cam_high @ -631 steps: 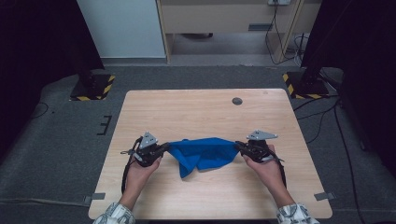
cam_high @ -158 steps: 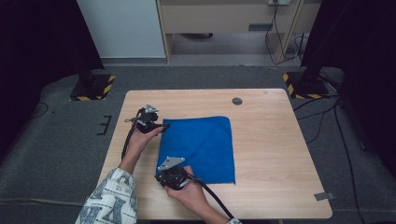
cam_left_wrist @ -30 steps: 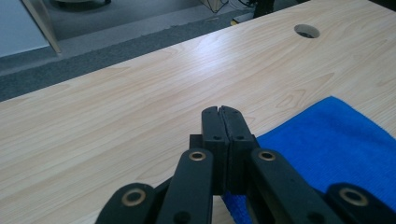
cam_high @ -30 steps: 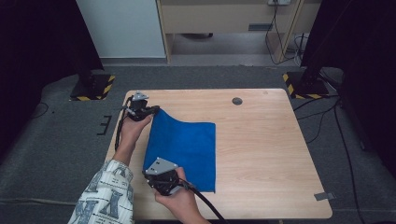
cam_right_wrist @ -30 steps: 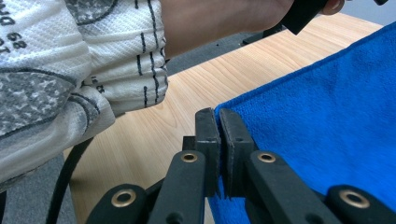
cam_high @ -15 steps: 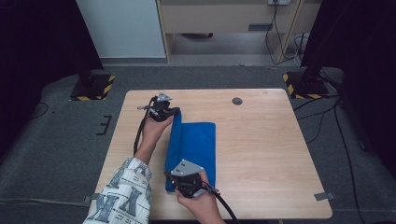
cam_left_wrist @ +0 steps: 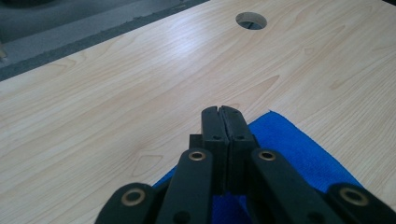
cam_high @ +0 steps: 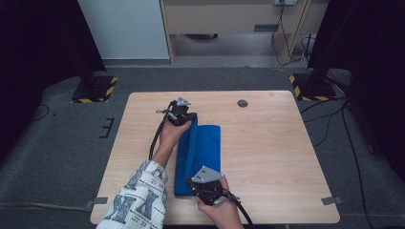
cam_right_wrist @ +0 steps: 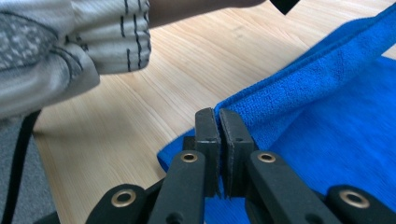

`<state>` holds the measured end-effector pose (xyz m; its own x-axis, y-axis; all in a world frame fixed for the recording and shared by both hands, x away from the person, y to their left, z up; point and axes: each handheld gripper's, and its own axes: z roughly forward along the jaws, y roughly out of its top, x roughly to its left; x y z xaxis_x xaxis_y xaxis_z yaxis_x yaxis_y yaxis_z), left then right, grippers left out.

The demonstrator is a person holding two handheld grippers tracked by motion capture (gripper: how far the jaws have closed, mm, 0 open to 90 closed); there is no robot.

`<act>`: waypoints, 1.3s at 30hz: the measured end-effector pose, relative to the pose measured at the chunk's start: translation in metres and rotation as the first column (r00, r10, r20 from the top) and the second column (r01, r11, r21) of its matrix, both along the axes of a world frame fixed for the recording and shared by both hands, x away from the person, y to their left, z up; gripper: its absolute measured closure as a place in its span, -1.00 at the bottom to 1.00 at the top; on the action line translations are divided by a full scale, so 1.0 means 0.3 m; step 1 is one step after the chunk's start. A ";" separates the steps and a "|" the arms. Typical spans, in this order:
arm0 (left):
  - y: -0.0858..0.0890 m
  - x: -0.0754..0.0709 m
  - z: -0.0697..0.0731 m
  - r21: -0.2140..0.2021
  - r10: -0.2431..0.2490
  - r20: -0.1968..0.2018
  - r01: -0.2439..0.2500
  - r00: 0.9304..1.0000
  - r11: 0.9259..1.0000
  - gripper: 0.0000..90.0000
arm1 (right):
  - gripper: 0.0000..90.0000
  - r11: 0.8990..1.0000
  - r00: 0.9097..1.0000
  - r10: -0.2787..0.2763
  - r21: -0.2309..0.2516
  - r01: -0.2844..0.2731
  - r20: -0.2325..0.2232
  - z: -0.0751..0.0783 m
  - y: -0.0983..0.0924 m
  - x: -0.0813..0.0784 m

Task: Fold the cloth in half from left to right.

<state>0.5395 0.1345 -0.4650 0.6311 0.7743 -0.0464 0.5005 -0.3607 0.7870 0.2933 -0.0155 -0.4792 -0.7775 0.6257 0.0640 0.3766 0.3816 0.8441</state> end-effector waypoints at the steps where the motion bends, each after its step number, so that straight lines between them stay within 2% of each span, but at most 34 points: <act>1: -0.007 0.002 -0.002 -0.002 0.001 -0.003 -0.001 1.000 1.000 0.99 | 0.94 1.000 1.000 -0.004 -0.003 0.004 -0.002 -0.002 -0.010 -0.001; 3: -0.021 0.003 -0.005 -0.012 0.002 -0.005 -0.002 1.000 1.000 0.98 | 0.94 1.000 1.000 -0.013 -0.011 0.013 -0.004 -0.007 -0.031 -0.003; 9: -0.071 0.005 -0.020 -0.001 -0.011 -0.014 0.011 1.000 1.000 0.98 | 0.94 0.999 0.999 -0.033 -0.031 0.033 -0.013 -0.025 -0.095 -0.008; 19: -0.129 0.017 -0.052 -0.001 -0.020 -0.034 0.020 0.999 1.000 0.98 | 0.94 0.998 0.999 -0.048 -0.032 0.047 -0.021 -0.026 -0.157 -0.006; 22: -0.138 0.021 -0.056 0.003 -0.016 -0.033 0.016 0.999 1.000 0.98 | 0.93 0.998 0.998 -0.050 -0.024 0.050 -0.041 -0.033 -0.174 0.002; 25: -0.146 0.026 -0.068 0.005 -0.018 -0.047 0.018 0.999 1.000 0.98 | 0.93 0.998 0.997 -0.062 -0.018 0.061 -0.054 -0.046 -0.193 0.004; 32: -0.180 0.024 -0.076 -0.004 -0.023 -0.051 0.023 0.998 1.000 0.97 | 0.93 0.998 0.996 -0.068 -0.004 0.067 -0.060 -0.048 -0.218 0.000; 39: -0.197 0.026 -0.084 0.003 -0.025 -0.058 0.026 0.998 1.000 0.97 | 0.92 0.998 0.996 -0.055 -0.011 0.054 -0.076 -0.057 -0.214 0.002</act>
<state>0.5475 0.0755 -0.4903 0.6470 0.7583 -0.0803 0.5356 -0.3770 0.7557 0.2938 -0.0796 -0.4963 -0.7354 0.6676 0.1163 0.4603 0.3662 0.8087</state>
